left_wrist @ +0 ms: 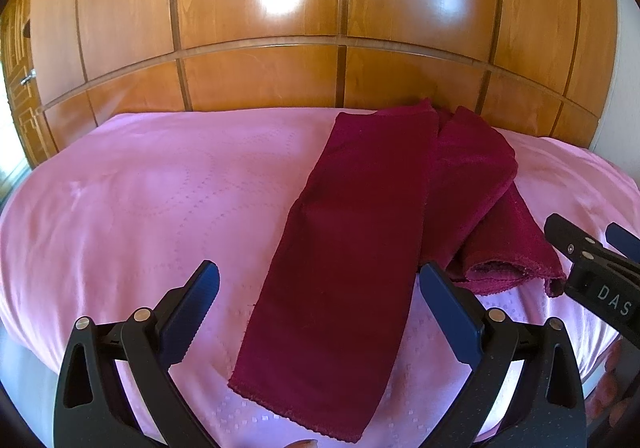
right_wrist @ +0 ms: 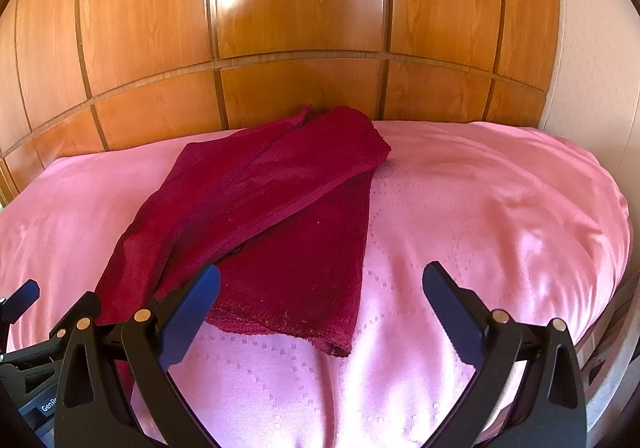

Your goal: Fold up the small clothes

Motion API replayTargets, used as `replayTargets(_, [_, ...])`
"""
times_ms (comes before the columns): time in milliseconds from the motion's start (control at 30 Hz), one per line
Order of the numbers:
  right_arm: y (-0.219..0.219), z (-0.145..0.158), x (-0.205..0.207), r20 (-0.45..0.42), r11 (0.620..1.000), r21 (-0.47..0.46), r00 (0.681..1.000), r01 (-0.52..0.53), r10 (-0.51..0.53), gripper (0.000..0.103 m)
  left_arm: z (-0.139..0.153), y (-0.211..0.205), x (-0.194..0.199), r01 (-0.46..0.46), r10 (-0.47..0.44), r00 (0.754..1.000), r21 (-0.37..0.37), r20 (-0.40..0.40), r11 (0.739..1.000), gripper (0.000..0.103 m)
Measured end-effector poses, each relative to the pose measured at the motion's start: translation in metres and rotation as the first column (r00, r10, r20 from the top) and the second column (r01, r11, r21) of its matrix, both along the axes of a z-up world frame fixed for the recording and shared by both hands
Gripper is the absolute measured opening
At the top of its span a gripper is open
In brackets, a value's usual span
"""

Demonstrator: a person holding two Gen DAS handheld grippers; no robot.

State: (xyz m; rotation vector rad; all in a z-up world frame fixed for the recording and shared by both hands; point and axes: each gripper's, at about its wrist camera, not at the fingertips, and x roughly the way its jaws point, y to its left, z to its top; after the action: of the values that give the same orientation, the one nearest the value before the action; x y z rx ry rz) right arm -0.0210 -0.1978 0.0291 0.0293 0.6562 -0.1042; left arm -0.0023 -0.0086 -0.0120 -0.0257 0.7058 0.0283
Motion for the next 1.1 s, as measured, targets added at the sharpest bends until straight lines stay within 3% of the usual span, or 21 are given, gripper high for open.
replayTargets(967, [-0.009,-0.003,0.004,-0.009,0.999,0.036,1.0,-0.004,0.004,0.101,-0.01,-0.001,0.008,0.033,-0.033,0.999,-0.003,-0.035,0.999,0.099])
replayTargets(1067, [-0.011,-0.003,0.004,-0.005,0.999,0.049,1.0,-0.012,0.012,0.101,-0.017,-0.002,0.013,0.046,-0.046,0.997,-0.006,-0.058,0.999,0.091])
replayTargets(1100, [-0.013,-0.003,0.005,-0.005,0.998,0.059,1.0,-0.018,0.019,0.101,-0.02,-0.003,0.015,0.05,-0.05,0.996,-0.001,-0.069,0.999,0.084])
